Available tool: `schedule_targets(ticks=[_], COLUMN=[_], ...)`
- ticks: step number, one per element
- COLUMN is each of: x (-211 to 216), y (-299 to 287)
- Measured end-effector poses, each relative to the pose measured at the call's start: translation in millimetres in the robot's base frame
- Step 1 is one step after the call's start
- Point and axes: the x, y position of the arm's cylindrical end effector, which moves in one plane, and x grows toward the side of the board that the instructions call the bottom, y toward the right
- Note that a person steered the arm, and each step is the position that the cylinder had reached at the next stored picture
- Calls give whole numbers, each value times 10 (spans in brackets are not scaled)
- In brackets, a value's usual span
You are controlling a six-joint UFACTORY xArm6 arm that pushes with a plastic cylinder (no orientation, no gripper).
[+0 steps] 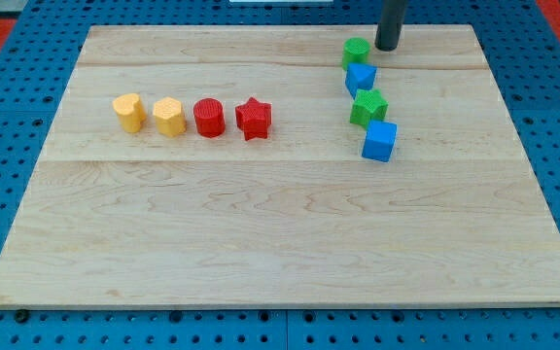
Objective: Point your arm to the green star
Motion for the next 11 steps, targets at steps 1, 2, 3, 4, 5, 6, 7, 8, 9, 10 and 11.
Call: schedule_targets(ticks=[1,2,3,4,5,6,7,8,9,10,11], x=[16,30,30,18,320,854,938,1254,1356,1347,1286], y=[-4,-4,12,77,634,1046,721,623,365,162,-252])
